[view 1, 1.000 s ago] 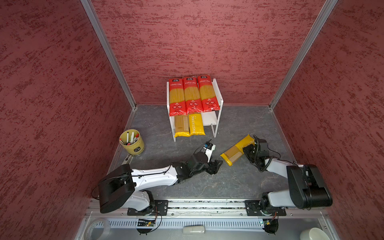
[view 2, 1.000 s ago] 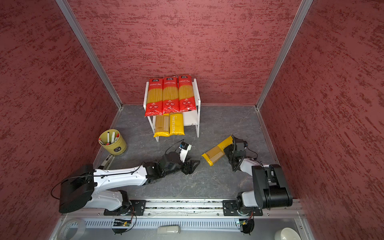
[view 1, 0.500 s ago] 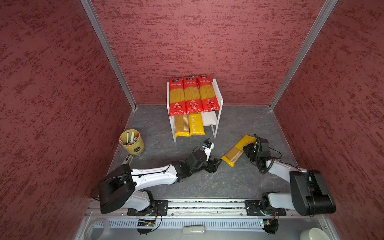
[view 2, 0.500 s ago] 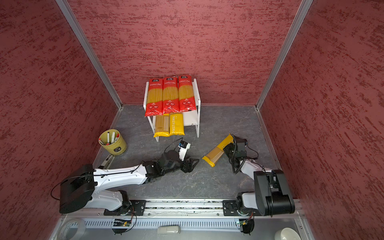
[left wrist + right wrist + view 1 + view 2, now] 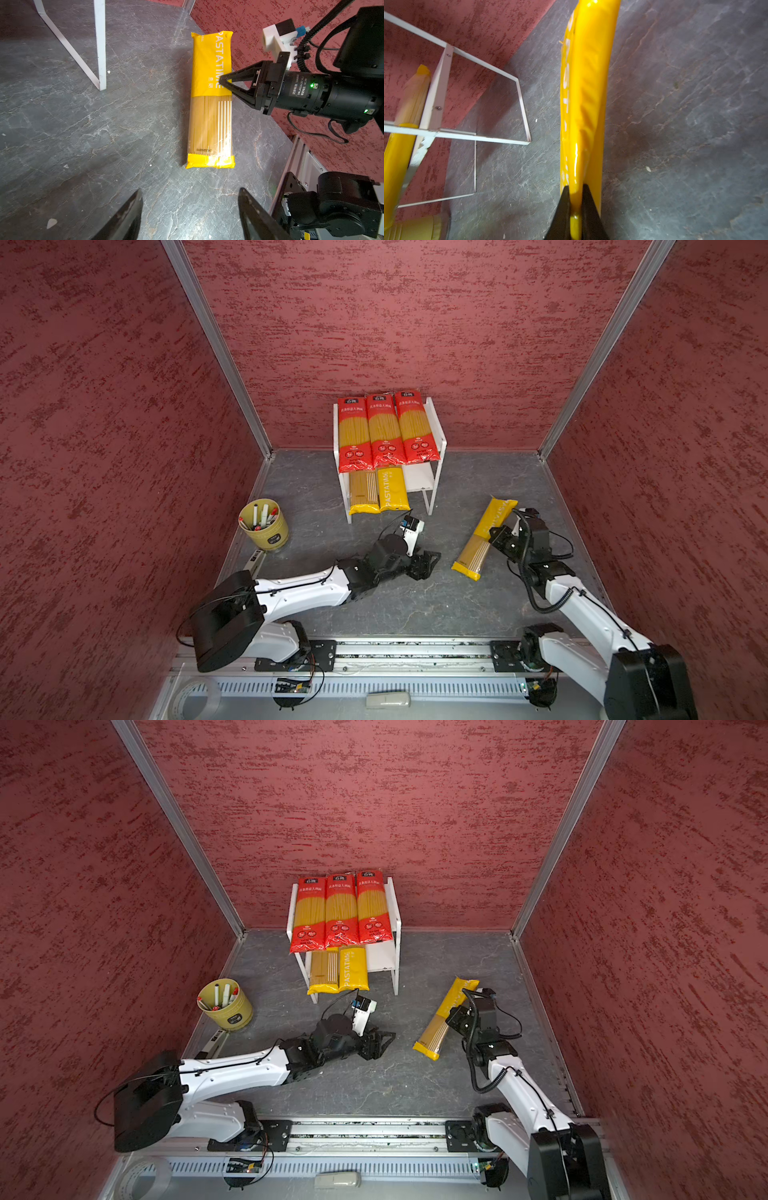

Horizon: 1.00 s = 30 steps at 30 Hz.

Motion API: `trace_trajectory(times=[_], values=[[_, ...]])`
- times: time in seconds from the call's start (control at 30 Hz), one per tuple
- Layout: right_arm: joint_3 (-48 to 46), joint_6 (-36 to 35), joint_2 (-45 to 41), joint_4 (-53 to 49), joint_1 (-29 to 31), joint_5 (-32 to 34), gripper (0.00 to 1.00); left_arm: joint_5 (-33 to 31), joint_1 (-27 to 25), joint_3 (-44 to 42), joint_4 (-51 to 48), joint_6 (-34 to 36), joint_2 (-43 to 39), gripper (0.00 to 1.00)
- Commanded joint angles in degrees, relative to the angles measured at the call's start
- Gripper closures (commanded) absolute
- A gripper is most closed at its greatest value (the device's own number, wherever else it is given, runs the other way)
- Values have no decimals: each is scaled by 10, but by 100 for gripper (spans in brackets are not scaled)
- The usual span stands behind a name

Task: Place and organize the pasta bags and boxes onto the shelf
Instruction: 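Lift the yellow bag upright with the right gripper toward the left gripper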

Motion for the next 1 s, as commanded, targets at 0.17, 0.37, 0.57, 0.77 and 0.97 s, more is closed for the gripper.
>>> trace_trajectory(times=[0.17,0.37,0.57,0.77,0.97], values=[[56,-93,-74,-1,49,18,100,30,14,-7,28,14,-37,28],[67,-137,-97,-11,86,-6,100,62,52,-14,35,13,-44,28],[37,-186,-141,25,125,-33,100,94,79,-36,50,5,-62,28],[4,-243,-167,59,134,-72,100,114,91,-79,54,28,-118,28],[-6,-233,-167,141,137,-173,100,178,127,-116,89,6,-142,27]])
